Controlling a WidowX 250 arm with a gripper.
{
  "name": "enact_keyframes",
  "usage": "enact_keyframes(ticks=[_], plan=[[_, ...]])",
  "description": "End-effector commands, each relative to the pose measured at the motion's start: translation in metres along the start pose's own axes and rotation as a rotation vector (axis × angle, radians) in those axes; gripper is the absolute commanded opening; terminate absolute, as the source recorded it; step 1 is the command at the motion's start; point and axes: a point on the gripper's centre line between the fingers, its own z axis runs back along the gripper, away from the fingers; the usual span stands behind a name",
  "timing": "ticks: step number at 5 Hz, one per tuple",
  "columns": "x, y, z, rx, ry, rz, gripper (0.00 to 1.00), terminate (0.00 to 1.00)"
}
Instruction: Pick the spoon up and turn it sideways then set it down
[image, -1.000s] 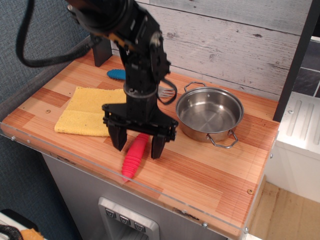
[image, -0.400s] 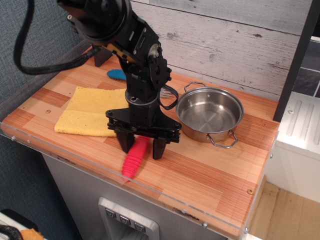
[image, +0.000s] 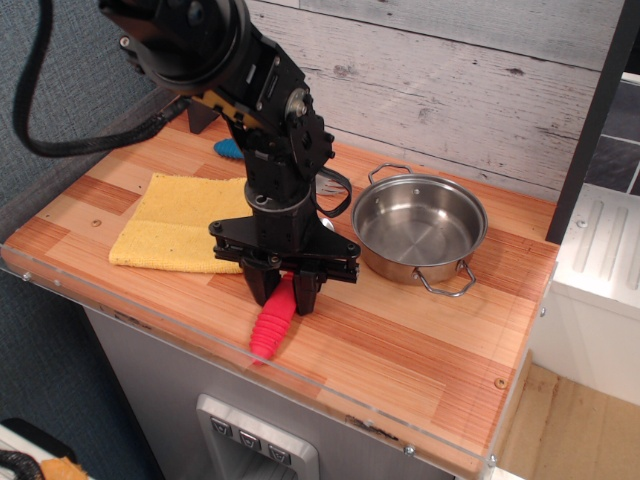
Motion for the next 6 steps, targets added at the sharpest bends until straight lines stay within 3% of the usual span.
enact_keyframes(ticks=[1, 2, 4, 6], plan=[[0.010, 0.006, 0.037, -0.002, -0.087, 0.050, 0.00, 0.00], [0.011, 0.006, 0.048, -0.006, -0.087, 0.151, 0.00, 0.00], [-0.007, -0.006, 0.061, 0.015, -0.098, 0.621, 0.00, 0.00], [-0.022, -0.032, 0.055, -0.061, -0.072, 1.093, 0.00, 0.00]])
